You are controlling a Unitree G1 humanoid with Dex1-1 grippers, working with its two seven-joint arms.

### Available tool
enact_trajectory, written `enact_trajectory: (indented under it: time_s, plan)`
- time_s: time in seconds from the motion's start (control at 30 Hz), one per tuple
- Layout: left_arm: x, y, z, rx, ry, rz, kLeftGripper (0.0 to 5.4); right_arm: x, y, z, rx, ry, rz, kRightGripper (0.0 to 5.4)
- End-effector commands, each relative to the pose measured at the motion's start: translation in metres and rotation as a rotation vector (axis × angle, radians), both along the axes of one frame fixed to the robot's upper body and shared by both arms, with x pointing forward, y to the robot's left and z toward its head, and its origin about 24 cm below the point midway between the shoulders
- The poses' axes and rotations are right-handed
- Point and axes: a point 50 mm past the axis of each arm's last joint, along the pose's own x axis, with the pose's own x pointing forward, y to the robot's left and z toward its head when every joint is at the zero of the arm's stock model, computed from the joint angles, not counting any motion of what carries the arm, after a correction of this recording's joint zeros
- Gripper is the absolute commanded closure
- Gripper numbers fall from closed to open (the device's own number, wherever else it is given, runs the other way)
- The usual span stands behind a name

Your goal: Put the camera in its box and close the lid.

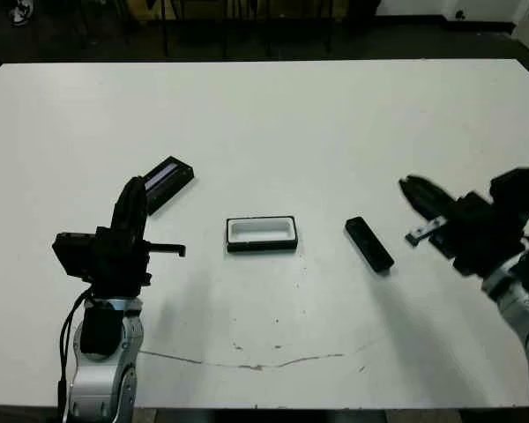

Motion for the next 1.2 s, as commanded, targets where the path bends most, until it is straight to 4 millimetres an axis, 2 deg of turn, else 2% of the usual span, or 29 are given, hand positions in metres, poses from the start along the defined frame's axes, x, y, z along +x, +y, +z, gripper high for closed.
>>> enact_trajectory:
  time_s: [0.03,0.23,0.8,1.1,1.2]
  plan:
    - [-0.001,0.003,-0.006,0.007,0.034,0.009,5.39,-0.007,0.005,-0.007,-0.035,0.011,-0.021,5.4]
    - [-0.001,0.004,-0.006,0.006,0.034,0.006,5.4,-0.012,0.01,-0.014,-0.073,0.036,-0.038,4.8]
    - [-0.001,0.004,-0.007,0.004,0.035,0.003,5.4,-0.008,0.01,-0.029,-0.042,0.149,0.008,1.82]
    - [-0.002,0.004,-0.007,0.009,0.042,0.005,5.4,-0.007,0.008,-0.049,0.006,0.25,-0.018,0.2]
    - [-0.003,0.004,-0.007,0.005,0.043,0.006,5.4,-0.009,0.008,-0.056,0.016,0.264,-0.025,0.02]
